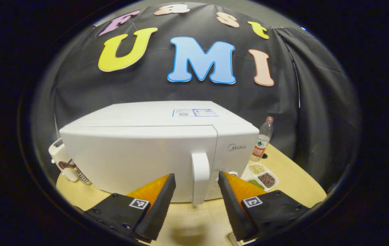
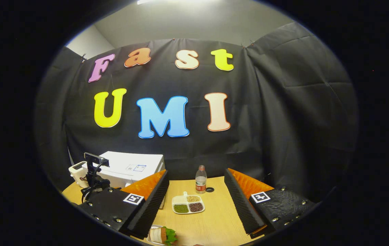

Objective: Open the microwave oven with the left hand, put the food in, and close the microwave oven.

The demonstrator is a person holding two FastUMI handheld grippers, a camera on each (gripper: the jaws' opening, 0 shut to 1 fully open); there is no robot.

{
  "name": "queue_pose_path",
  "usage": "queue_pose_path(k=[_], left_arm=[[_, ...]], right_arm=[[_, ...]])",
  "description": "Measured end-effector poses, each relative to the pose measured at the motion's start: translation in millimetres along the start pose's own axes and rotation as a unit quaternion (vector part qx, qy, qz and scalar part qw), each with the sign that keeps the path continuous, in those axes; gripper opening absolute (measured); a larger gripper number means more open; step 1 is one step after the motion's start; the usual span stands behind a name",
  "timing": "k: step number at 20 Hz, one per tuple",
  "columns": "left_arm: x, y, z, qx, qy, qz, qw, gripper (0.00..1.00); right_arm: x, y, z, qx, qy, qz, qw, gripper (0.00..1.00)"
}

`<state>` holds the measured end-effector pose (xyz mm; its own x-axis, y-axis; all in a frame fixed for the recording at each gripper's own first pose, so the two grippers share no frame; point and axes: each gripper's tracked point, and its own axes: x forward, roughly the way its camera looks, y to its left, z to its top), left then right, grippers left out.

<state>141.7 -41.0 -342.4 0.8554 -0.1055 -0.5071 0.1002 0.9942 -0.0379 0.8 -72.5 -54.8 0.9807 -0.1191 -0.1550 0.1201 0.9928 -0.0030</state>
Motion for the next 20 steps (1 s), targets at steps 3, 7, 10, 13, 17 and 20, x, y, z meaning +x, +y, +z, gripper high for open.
queue_pose_path(k=[3, 7, 10, 13, 17, 20], left_arm=[[1, -8, -2, 0.011, 0.005, -0.015, 1.000, 0.49], [5, -6, -3, 0.022, 0.009, -0.018, 1.000, 0.22], [3, -6, -4, 0.030, 0.020, -0.018, 0.999, 0.07], [3, -5, -3, 0.028, 0.029, -0.022, 0.999, 0.07], [-37, -4, -20, 0.031, 0.042, -0.032, 0.998, 0.07], [-82, 4, -38, 0.036, 0.052, -0.041, 0.997, 0.07]], right_arm=[[1, 1, -1, 0.004, 0.003, 0.000, 1.000, 0.98], [3, 8, -2, 0.004, 0.005, 0.009, 1.000, 0.98], [2, 14, -2, 0.008, 0.006, 0.018, 1.000, 0.98], [0, 18, -1, 0.009, 0.004, 0.025, 1.000, 0.98], [-4, 17, -1, 0.008, 0.000, 0.023, 1.000, 0.98], [-6, 27, -12, 0.021, 0.013, 0.032, 0.999, 0.98]])
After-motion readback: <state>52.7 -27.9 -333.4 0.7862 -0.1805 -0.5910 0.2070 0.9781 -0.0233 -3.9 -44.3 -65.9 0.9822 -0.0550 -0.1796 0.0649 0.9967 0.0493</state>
